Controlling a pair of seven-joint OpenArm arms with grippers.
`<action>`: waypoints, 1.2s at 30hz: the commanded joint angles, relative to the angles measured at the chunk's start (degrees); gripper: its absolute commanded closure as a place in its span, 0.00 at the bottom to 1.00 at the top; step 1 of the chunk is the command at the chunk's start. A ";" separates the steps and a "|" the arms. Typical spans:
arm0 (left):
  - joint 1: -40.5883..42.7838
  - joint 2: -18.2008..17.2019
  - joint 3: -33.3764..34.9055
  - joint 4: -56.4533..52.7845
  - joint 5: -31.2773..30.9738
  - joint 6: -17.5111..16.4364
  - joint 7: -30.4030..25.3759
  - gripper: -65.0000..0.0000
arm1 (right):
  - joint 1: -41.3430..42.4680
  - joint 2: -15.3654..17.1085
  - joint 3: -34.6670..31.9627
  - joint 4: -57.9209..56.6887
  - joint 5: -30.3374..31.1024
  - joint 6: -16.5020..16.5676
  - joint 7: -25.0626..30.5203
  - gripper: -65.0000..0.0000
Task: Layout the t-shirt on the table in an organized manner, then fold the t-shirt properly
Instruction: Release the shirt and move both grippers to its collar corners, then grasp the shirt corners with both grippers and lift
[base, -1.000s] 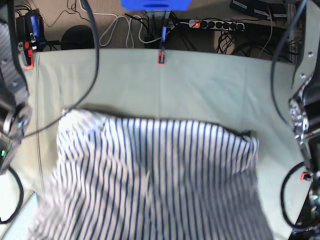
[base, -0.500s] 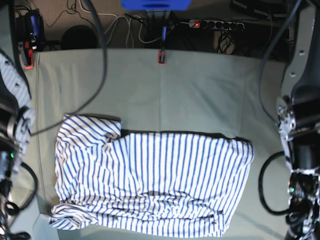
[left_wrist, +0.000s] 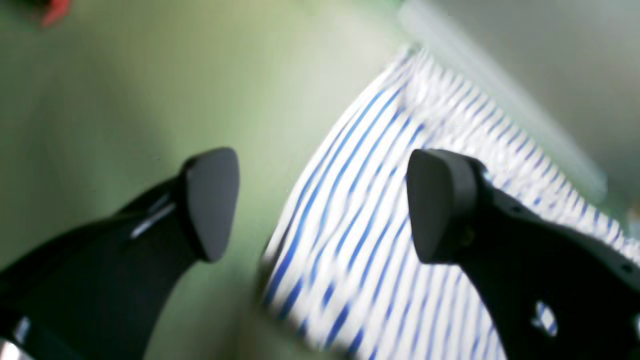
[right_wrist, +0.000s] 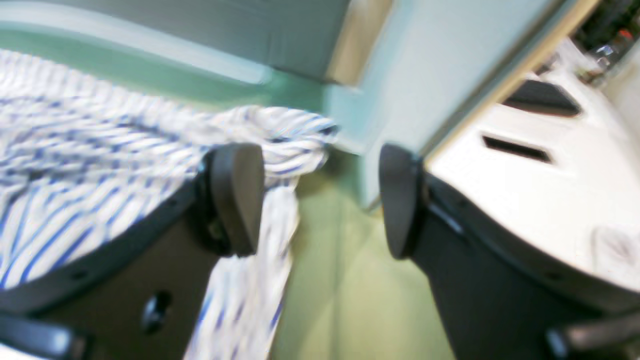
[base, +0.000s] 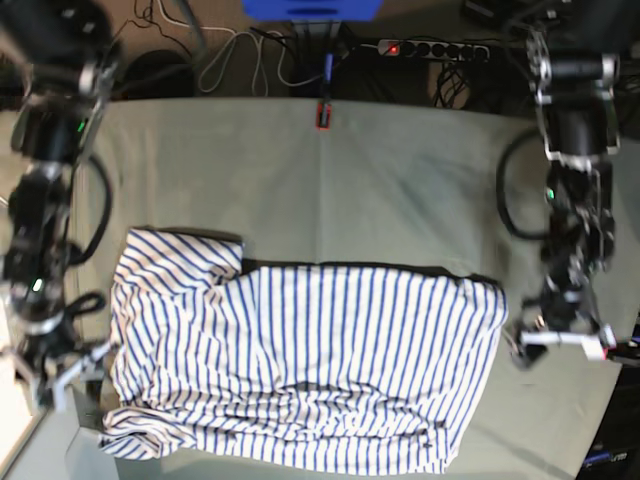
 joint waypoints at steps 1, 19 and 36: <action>-1.10 -0.78 -0.12 1.03 -0.22 -0.56 -1.57 0.22 | -0.12 -0.69 1.33 2.44 0.39 -0.22 1.61 0.43; 0.04 3.09 7.44 -9.96 7.61 -0.47 -1.21 0.23 | -25.97 -11.59 6.78 17.83 0.39 -0.22 1.79 0.43; -2.95 3.61 7.53 -12.95 7.61 -0.65 -1.21 0.61 | -20.43 -9.92 6.60 -0.81 0.39 0.05 1.61 0.43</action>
